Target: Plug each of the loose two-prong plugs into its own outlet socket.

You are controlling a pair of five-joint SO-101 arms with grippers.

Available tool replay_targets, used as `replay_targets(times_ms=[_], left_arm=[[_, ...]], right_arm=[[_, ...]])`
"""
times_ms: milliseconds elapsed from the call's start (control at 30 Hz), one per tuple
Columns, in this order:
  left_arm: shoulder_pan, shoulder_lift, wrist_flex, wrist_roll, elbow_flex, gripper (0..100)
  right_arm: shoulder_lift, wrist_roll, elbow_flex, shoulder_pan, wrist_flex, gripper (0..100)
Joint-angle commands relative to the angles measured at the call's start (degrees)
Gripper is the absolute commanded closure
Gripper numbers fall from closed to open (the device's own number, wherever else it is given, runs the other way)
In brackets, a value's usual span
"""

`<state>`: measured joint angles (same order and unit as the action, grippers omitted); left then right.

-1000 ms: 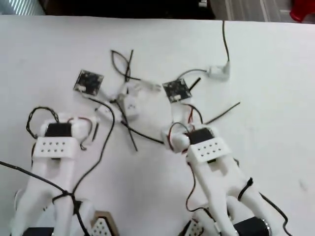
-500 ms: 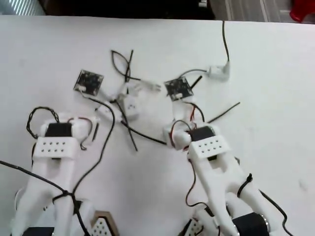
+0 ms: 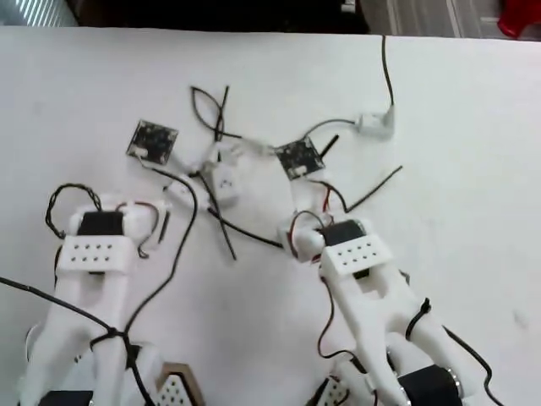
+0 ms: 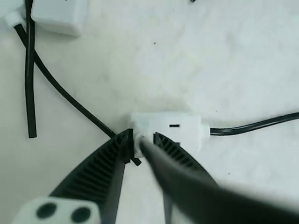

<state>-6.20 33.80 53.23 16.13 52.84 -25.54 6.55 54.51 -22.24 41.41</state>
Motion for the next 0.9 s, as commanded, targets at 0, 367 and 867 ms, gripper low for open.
replay_targets(times_ms=[0, 367, 867], left_arm=[[-0.57, 1.8, -0.53, -0.62, -0.18, 98], [-0.57, 1.89, -0.88, -0.62, 0.97, 98], [-0.57, 1.89, -0.88, -0.44, 1.05, 98]], right_arm=[[-0.04, 3.96, -0.35, -0.66, -0.75, 98.2], [1.36, 15.38, 0.7, -0.31, -5.23, 98.2], [12.79, 18.9, 0.79, -0.31, -9.54, 98.2]])
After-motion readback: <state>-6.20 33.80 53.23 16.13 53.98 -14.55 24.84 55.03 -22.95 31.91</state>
